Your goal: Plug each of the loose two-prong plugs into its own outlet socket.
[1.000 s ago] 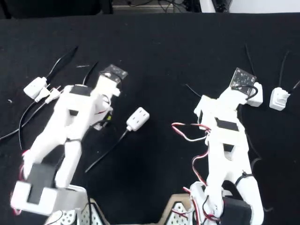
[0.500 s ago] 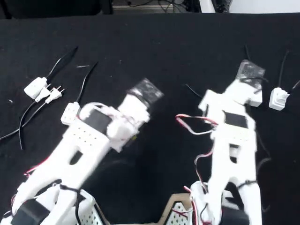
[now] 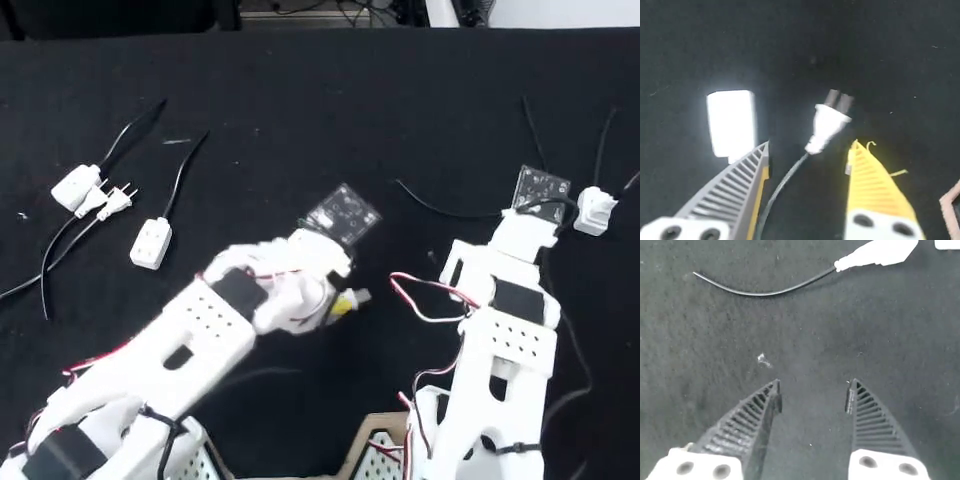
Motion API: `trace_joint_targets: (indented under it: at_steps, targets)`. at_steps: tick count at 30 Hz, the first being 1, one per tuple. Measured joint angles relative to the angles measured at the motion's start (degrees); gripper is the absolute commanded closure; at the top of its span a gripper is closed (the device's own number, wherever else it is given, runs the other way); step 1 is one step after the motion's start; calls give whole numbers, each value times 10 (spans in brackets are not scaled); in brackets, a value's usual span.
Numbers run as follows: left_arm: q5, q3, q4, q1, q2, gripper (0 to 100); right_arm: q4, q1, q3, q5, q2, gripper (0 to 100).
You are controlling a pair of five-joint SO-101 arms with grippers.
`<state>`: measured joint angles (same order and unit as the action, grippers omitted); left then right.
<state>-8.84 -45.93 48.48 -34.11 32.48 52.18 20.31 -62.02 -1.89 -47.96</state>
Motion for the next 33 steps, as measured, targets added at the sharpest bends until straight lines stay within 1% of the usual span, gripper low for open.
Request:
trace_joint_targets:
  at_steps: [2, 3, 5, 6, 9, 11, 13, 16, 18, 20, 22, 27, 33]
  targets:
    - [-13, 32, 62, 34, 18, 766, 3, -16, 0, 24, 0, 797]
    - [-25, 43, 91, 57, 28, 766, 8, -37, 0, 40, 0, 797]
    - [-44, 47, 132, 113, 37, 766, 18, -96, 0, 81, 5, 797]
    - [-53, 44, 137, 142, 40, 766, 20, -129, 0, 104, 11, 797]
    - [-60, 1, 131, 235, 47, 766, 31, -235, 0, 196, 36, 797]
    - [-61, -41, 118, 290, 47, 766, 43, -283, 0, 258, 58, 797]
    - [-61, -84, 92, 338, 47, 766, 62, -316, 1, 320, 85, 797]
    - [-61, -142, 36, 398, 47, 766, 86, -340, 1, 421, 125, 797]
    - [-54, -171, 0, 421, 47, 766, 90, -349, 1, 495, 148, 797]
    - [-26, -186, -23, 441, 47, 766, 90, -353, 3, 562, 167, 797]
    - [4, -193, -35, 446, 47, 766, 90, -362, 15, 600, 185, 797]
    - [46, -194, -39, 449, 47, 766, 90, -410, 40, 615, 231, 797]
    - [58, -194, -39, 450, 47, 766, 89, -455, 84, 627, 314, 812]
